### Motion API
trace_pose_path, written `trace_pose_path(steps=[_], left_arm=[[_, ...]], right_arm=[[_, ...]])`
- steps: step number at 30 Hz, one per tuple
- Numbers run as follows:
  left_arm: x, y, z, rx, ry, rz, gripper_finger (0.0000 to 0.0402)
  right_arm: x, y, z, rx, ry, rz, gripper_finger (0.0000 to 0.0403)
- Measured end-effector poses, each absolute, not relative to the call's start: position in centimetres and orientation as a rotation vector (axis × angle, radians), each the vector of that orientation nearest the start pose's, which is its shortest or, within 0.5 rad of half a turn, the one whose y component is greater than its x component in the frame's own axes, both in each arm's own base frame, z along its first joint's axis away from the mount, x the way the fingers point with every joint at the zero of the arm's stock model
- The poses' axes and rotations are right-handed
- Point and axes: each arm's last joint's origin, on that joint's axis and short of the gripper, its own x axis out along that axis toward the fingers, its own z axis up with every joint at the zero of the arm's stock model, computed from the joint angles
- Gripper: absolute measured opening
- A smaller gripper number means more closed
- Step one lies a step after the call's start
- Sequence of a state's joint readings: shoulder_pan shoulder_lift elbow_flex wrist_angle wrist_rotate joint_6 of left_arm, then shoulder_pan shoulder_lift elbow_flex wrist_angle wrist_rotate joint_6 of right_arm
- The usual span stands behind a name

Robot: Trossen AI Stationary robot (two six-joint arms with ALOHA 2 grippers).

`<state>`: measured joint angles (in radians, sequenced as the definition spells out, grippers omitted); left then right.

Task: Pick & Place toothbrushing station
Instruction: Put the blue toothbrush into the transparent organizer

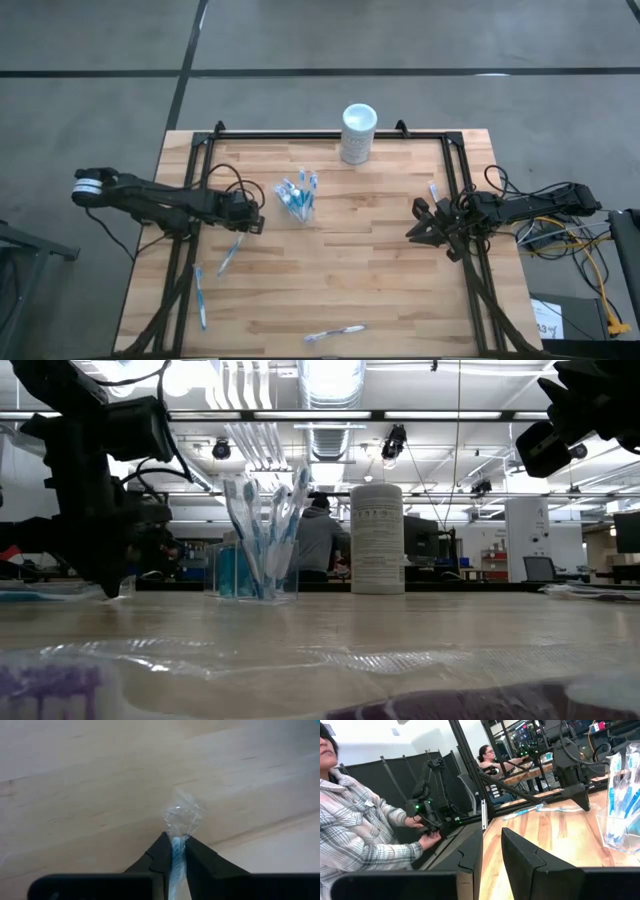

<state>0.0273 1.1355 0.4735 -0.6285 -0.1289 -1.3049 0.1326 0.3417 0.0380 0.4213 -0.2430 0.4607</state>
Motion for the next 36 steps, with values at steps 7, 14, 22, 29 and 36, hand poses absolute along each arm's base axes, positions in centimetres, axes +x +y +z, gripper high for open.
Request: trace_pose_path(steps=[7, 14, 22, 29, 36], left_arm=[[17.1, 0.9, 15.7, -1.030, 0.953, 0.922, 0.0035], [18.0, 1.2, 17.8, -0.956, 0.849, 0.896, 0.0033], [19.2, 1.6, 22.0, -0.825, 0.648, 0.892, 0.0032], [20.2, 1.5, 26.4, -0.698, 0.491, 0.881, 0.0034], [20.5, -0.2, 29.7, -0.588, 0.322, 0.916, 0.0031]], right_arm=[[11.6, 2.2, 18.7, 0.448, -0.029, 0.395, 0.0068], [11.6, 2.3, 18.7, 0.448, -0.029, 0.395, 0.0068], [11.6, 2.3, 18.7, 0.448, -0.029, 0.396, 0.0068], [11.6, 2.3, 18.7, 0.448, -0.029, 0.395, 0.0068], [11.6, 2.3, 18.7, 0.448, -0.029, 0.395, 0.0068]])
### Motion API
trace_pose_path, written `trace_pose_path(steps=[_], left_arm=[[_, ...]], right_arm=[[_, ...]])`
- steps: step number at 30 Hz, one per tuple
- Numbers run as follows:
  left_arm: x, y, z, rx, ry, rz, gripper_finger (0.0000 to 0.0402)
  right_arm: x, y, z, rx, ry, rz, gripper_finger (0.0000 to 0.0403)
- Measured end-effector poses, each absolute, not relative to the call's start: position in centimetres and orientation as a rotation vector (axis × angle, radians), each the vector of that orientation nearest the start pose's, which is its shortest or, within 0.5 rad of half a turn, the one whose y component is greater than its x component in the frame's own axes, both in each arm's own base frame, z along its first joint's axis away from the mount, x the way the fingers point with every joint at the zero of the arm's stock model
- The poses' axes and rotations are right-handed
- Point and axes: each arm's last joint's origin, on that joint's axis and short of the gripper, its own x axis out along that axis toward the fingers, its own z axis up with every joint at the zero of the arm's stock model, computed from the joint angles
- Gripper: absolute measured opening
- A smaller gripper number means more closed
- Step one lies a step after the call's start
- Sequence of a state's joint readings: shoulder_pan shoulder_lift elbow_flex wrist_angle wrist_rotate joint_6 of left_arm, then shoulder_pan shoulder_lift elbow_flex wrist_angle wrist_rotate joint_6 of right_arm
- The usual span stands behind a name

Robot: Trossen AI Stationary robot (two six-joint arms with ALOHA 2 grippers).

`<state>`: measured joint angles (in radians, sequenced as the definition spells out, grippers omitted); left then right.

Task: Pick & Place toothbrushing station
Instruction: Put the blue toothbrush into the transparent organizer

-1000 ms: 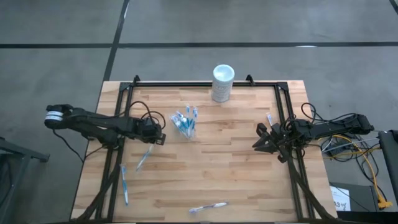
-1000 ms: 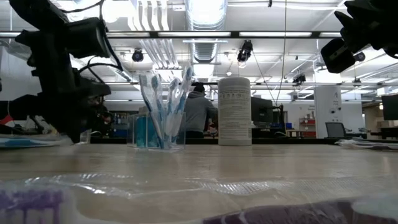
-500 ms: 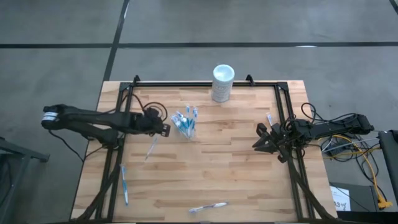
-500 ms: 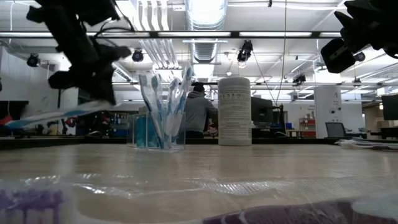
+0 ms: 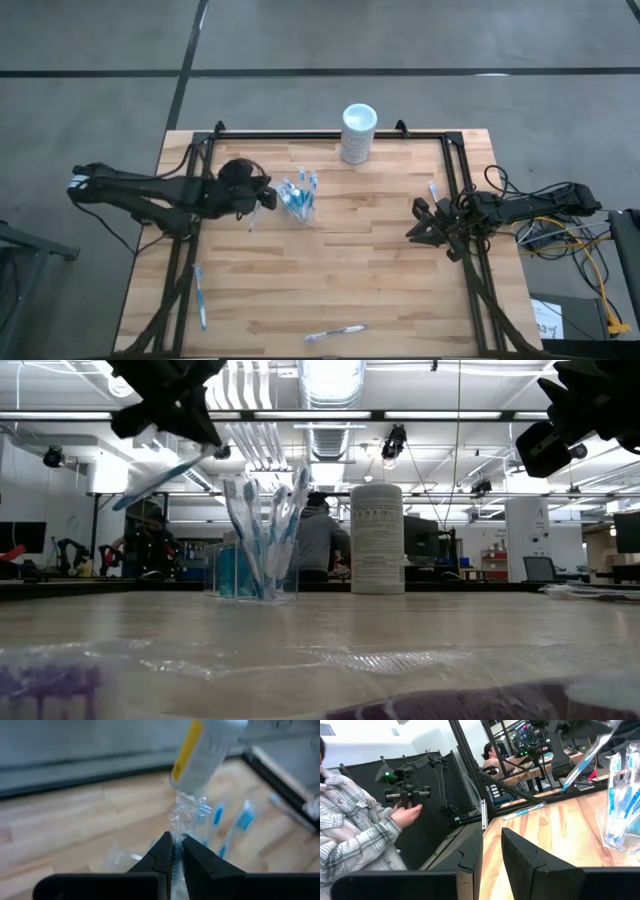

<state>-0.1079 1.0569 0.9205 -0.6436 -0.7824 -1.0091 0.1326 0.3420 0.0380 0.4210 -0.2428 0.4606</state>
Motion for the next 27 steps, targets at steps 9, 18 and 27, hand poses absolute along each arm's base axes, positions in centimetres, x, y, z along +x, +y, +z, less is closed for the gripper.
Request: trace_pose_path(steps=[9, 18, 27], left_arm=[[20.0, -4.5, 29.9, -0.444, 0.037, 1.010, 0.0030], [22.6, -7.7, 29.4, -0.231, -0.120, 1.095, 0.0029], [26.1, -7.8, 29.1, -0.183, -0.115, 1.164, 0.0029]], right_arm=[[11.6, 2.2, 18.7, 0.448, -0.029, 0.395, 0.0068], [11.6, 2.3, 18.7, 0.448, -0.029, 0.395, 0.0068], [11.6, 2.3, 18.7, 0.448, -0.029, 0.395, 0.0068]])
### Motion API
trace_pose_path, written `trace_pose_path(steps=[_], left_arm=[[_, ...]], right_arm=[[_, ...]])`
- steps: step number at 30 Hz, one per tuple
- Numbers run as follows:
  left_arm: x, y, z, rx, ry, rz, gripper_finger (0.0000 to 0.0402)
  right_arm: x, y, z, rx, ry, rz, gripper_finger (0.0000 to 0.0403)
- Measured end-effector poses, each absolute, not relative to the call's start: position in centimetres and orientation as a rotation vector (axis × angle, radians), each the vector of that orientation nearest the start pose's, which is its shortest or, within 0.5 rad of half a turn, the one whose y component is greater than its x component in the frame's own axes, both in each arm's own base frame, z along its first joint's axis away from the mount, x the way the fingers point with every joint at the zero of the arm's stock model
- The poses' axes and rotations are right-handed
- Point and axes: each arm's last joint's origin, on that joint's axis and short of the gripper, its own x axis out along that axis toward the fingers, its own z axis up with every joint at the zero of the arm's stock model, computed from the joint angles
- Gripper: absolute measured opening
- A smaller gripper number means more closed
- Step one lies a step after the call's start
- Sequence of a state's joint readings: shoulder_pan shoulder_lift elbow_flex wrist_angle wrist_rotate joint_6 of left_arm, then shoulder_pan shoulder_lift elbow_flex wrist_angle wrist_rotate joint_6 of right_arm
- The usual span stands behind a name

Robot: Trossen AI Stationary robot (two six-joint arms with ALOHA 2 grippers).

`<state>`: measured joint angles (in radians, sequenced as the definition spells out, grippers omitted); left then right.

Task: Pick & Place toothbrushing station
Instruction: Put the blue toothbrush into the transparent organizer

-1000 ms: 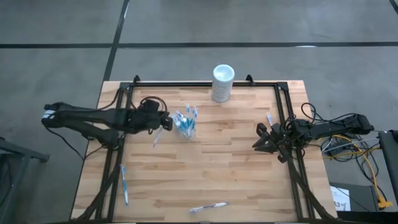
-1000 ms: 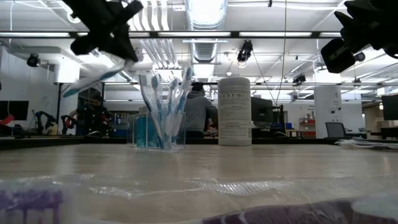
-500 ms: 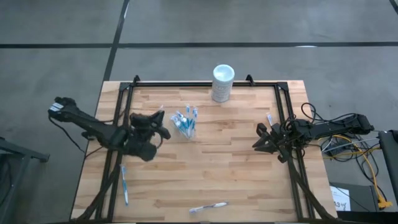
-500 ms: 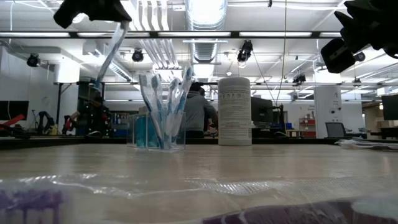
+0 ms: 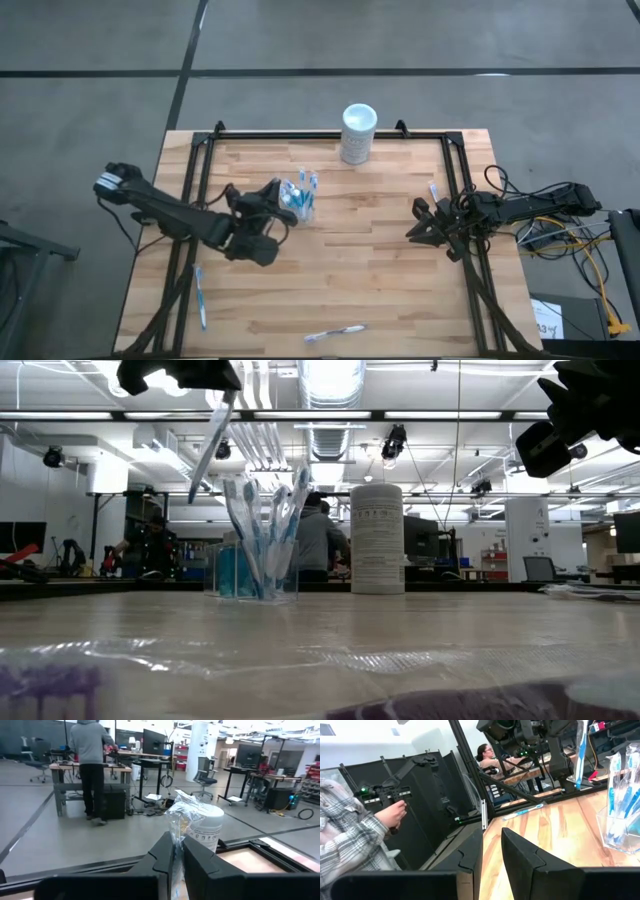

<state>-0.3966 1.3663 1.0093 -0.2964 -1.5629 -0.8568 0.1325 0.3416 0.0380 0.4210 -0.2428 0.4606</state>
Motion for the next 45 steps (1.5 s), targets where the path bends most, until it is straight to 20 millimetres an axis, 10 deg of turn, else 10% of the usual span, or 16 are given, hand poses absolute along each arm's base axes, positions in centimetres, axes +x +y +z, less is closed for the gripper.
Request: trace_pose_path(steps=[19, 45], left_arm=[[33.7, -6.4, 28.0, -0.114, -0.088, 1.297, 0.0029], [35.9, -5.0, 25.6, -0.179, -0.081, 1.300, 0.0030]], right_arm=[[11.6, 2.3, 18.7, 0.448, -0.029, 0.395, 0.0068], [11.6, 2.3, 18.7, 0.449, -0.028, 0.395, 0.0068]])
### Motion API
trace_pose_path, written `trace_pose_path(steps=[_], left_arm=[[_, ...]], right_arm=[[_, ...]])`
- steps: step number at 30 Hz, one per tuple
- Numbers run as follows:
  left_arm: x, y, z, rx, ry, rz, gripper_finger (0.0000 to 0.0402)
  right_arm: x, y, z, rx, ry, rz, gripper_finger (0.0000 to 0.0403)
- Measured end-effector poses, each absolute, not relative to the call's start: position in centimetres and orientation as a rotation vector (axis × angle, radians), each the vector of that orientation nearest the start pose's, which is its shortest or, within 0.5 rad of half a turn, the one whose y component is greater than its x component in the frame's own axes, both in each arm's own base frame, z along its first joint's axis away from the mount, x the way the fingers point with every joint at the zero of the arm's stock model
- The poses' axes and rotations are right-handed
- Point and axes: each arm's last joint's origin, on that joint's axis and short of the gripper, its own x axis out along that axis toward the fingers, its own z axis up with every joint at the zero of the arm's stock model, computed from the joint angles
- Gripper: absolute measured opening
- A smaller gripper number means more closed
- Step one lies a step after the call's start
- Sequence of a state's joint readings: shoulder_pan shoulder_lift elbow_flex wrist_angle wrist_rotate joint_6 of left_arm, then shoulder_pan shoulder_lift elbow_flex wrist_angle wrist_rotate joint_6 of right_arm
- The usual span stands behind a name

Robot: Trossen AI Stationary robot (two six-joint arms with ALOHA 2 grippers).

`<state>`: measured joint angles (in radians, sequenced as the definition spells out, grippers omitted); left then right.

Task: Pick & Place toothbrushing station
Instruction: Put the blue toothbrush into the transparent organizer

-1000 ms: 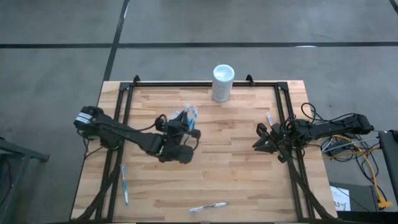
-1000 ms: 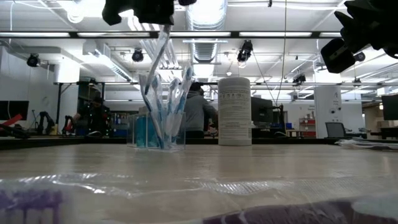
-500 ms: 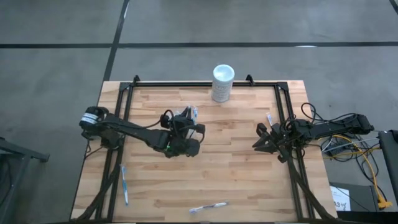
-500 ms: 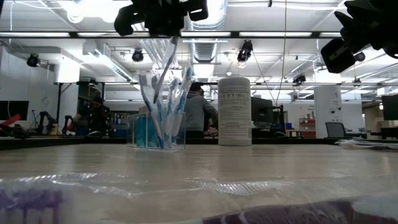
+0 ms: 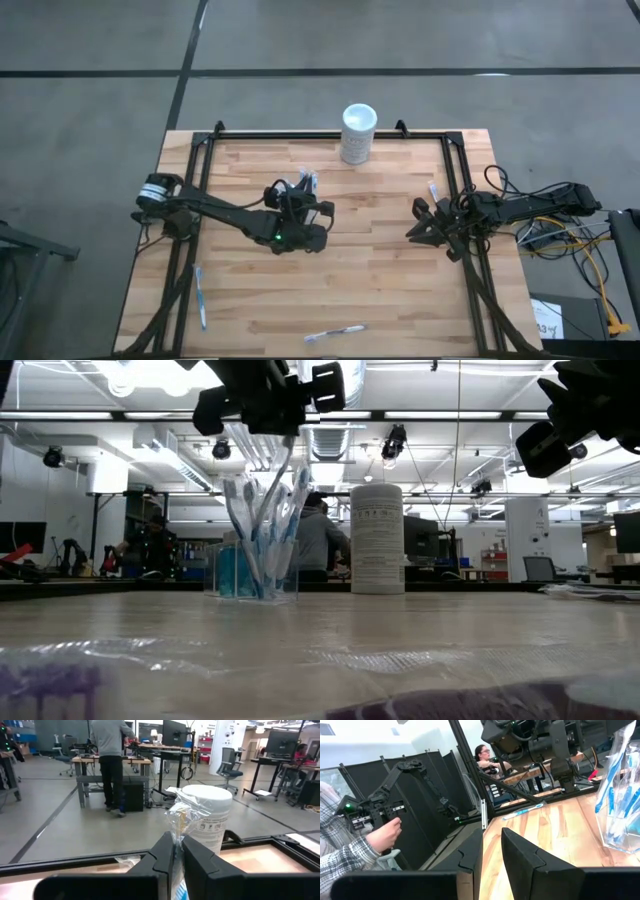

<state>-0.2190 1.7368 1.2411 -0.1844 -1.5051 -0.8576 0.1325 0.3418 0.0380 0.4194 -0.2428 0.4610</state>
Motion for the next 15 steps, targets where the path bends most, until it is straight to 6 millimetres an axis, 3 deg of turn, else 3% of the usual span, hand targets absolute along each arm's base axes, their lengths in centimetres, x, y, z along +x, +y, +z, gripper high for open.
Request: trace_pose_path(steps=[6, 15], left_arm=[[36.1, -4.8, 25.6, -0.188, -0.089, 1.306, 0.0030], [36.8, -4.1, 28.0, -0.146, -0.053, 1.314, 0.0030]], right_arm=[[11.6, 2.3, 18.7, 0.448, -0.028, 0.395, 0.0068], [11.6, 2.3, 18.7, 0.448, -0.028, 0.395, 0.0068]])
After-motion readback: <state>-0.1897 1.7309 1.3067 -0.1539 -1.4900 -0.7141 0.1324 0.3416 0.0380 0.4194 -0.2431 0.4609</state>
